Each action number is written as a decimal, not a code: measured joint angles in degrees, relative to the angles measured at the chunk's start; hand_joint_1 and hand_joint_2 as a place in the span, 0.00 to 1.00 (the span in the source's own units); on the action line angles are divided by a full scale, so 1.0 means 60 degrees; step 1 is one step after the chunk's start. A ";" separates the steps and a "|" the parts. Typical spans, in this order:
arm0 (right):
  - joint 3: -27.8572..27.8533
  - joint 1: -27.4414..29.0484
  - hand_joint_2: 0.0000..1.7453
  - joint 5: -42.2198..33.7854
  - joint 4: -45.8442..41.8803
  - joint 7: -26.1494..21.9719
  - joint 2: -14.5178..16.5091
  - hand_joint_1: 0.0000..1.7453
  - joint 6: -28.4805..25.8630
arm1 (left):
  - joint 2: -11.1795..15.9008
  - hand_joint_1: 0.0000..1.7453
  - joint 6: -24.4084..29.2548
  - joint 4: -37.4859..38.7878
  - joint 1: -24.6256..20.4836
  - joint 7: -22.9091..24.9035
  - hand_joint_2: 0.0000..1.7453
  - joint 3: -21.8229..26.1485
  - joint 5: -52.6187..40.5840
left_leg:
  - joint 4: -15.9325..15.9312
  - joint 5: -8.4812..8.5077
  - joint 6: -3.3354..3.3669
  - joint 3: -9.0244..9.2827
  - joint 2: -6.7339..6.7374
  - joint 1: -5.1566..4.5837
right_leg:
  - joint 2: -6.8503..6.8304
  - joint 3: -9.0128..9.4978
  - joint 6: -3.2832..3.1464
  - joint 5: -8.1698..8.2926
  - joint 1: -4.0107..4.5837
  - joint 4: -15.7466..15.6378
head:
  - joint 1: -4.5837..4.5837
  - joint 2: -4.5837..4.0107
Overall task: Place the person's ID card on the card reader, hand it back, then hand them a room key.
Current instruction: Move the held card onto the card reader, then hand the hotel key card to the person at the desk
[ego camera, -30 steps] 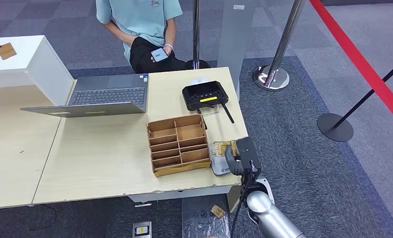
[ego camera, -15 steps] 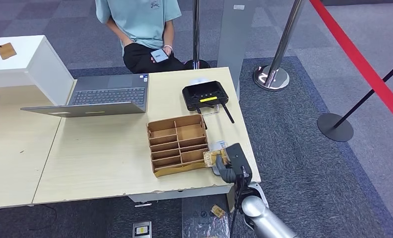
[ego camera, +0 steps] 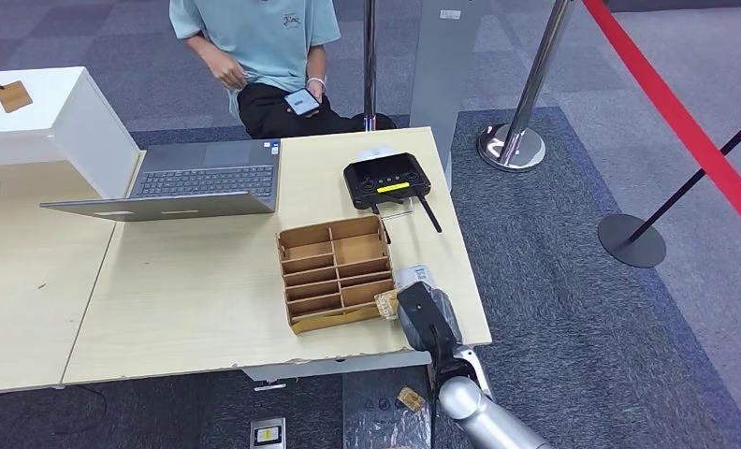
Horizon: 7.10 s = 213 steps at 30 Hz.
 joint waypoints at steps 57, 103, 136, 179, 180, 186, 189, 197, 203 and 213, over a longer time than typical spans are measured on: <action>0.0276 -0.1131 1.00 0.5638 -0.1893 0.2900 -0.2363 1.00 0.4216 | 0.0093 0.00 -0.0346 0.0000 -0.0046 -0.0134 1.00 -0.1047 0.0044 | 0.0004 0.0008 -0.0001 -0.0001 -0.0001 -0.0001 | 0.0000 -0.0001 -0.0002 0.0011 -0.0001 0.0001 | 0.0000 0.0000; -0.0242 -0.1445 1.00 0.5135 -0.1966 0.2834 -0.2513 1.00 0.3272 | 0.0143 0.00 -0.0340 0.0000 -0.0087 -0.0256 1.00 -0.1443 0.0257 | 0.0012 0.0015 0.0002 0.0006 -0.0001 -0.0002 | 0.0000 0.0009 0.0004 0.0026 -0.0002 0.0001 | 0.0000 0.0000; 0.0119 -0.5318 1.00 0.4965 -0.1050 0.2192 -0.2061 1.00 0.4279 | 0.0178 0.00 -0.0426 0.0000 -0.0131 -0.0369 1.00 -0.1946 -0.0006 | 0.0012 0.0032 -0.0002 -0.0008 -0.0002 -0.0002 | -0.0002 0.0000 0.0006 0.0036 -0.0001 0.0023 | -0.0001 0.0000; 0.1956 -0.6372 1.00 0.6310 0.1659 0.1544 0.0360 1.00 0.3740 | 0.0429 0.00 -0.0408 0.0000 -0.0142 -0.0175 1.00 -0.2209 0.0162 | 0.0014 0.0041 -0.0011 -0.0004 -0.0002 -0.0001 | -0.0001 -0.0004 0.0004 0.0038 -0.0001 0.0027 | 0.0000 0.0000; 0.1971 -0.6364 1.00 0.6321 0.1688 0.1544 0.0361 1.00 0.3733 | 0.0437 0.00 -0.0408 0.0000 -0.0142 -0.0175 1.00 -0.2210 0.0166 | 0.0015 0.0041 -0.0011 -0.0004 -0.0002 -0.0001 | -0.0001 -0.0004 0.0004 0.0038 -0.0001 0.0027 | 0.0001 0.0000; 0.2008 -0.6271 1.00 0.6318 0.1811 0.1544 0.0354 1.00 0.3652 | 0.0457 0.00 -0.0409 0.0000 -0.0141 -0.0134 1.00 -0.2214 0.0209 | 0.0015 0.0040 -0.0011 -0.0004 -0.0002 0.0000 | -0.0001 -0.0006 0.0004 0.0038 -0.0001 0.0027 | 0.0000 0.0000; 0.2016 -0.6193 1.00 0.6313 0.1868 0.1546 0.0341 1.00 0.3630 | 0.0457 0.00 -0.0412 0.0000 -0.0140 -0.0045 1.00 -0.2218 0.0220 | 0.0015 0.0040 -0.0011 -0.0003 -0.0002 0.0000 | -0.0001 -0.0006 0.0004 0.0038 -0.0001 0.0027 | 0.0000 0.0000; 0.2028 -0.6062 1.00 0.6325 0.1922 0.1567 0.0253 0.00 0.3585 | 0.0457 0.00 -0.0426 0.0000 -0.0138 0.0011 1.00 -0.2237 0.0217 | 0.0018 0.0041 -0.0011 -0.0001 -0.0001 0.0000 | -0.0001 -0.0006 0.0004 0.0043 -0.0001 0.0027 | 0.0000 0.0000; 0.2026 -0.5985 1.00 0.6418 0.1921 0.1624 0.0173 0.00 0.3499 | 0.0457 0.00 -0.0426 -0.0001 -0.0137 0.0004 1.00 -0.2341 0.0162 | 0.0020 0.0042 -0.0011 -0.0001 -0.0001 0.0000 | 0.0000 -0.0006 0.0006 0.0046 -0.0001 0.0027 | 0.0000 0.0000; 0.2017 -0.5813 1.00 0.6569 0.1852 0.1671 0.0112 0.00 0.3365 | 0.0456 0.00 -0.0434 -0.0004 -0.0137 -0.0007 1.00 -0.2381 0.0156 | 0.0022 0.0043 -0.0010 -0.0001 -0.0001 0.0000 | 0.0000 -0.0005 0.0006 0.0047 -0.0001 0.0028 | 0.0000 0.0000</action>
